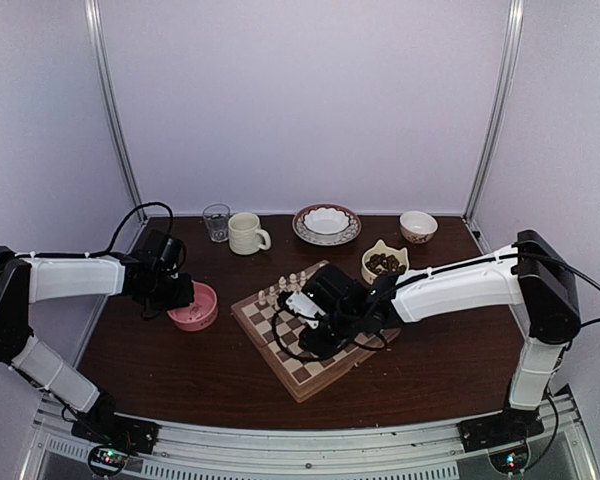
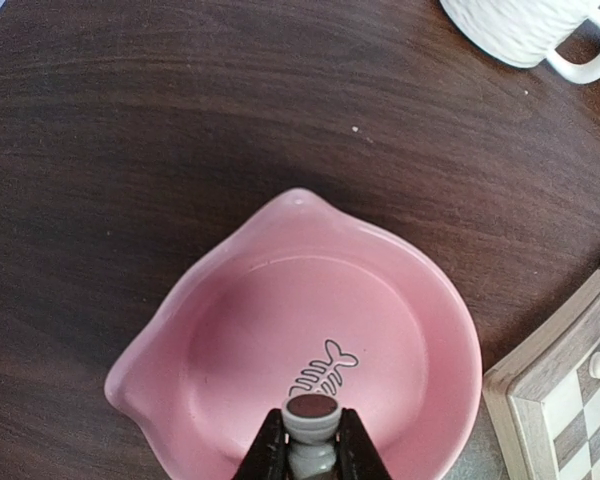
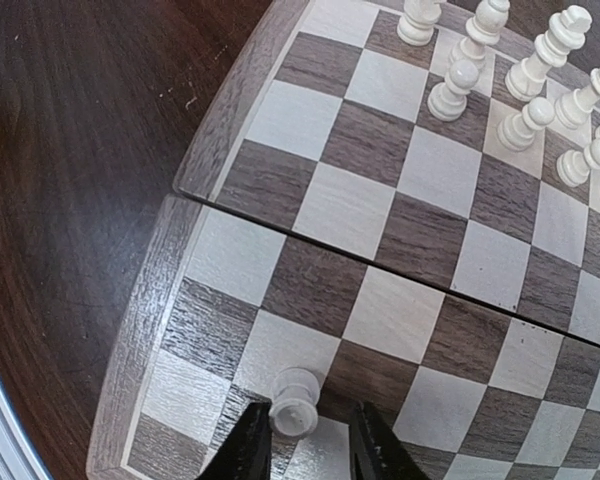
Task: Set up the chess pieces on the board
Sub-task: Pick up the rook from the chessboard.
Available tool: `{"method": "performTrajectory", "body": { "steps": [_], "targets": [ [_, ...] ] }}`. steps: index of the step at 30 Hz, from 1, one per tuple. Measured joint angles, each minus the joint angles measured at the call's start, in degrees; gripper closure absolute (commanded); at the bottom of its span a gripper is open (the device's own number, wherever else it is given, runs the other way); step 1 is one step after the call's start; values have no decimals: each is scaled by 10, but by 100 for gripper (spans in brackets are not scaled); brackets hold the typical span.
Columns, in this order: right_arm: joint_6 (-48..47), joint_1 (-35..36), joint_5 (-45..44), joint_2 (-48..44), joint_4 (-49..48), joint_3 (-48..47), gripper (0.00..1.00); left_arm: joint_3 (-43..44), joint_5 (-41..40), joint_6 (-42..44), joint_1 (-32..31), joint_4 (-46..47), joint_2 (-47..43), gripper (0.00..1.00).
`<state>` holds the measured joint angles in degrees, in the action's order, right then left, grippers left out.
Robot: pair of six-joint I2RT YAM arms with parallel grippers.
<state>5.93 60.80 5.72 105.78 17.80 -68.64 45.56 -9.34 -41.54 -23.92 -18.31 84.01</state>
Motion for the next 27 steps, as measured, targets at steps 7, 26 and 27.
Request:
{"method": "performTrajectory", "body": {
  "steps": [7,26,27],
  "targets": [
    [1,1,8,13,1,-16,79,0,0,0,0,0,-2,96],
    [-3,5,8,90,8,-172,82,0,1,0,0,1,-20,96],
    [-5,5,8,102,9,-188,82,0,1,0,0,1,-20,96]
  ]
}}
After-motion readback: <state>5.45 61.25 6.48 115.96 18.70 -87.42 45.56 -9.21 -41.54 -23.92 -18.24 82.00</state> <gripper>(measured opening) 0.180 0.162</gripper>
